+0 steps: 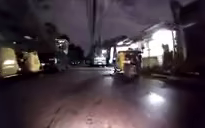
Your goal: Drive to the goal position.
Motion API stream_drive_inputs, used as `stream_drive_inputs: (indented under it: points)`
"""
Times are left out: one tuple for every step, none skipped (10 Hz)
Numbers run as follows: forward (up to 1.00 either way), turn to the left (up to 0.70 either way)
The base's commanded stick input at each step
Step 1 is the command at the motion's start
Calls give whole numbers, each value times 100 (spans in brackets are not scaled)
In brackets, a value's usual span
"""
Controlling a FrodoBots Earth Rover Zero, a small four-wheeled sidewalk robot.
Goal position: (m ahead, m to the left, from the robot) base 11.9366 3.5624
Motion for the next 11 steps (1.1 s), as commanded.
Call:
stream_drive_inputs:
  points:
    - [100, 0]
    - [100, 0]
    - [100, 0]
    - [100, 0]
    - [100, 0]
    - [100, 20]
    - [100, 27]
    - [100, 26]
    - [100, 7]
    - [100, 0]
    - [100, 16]
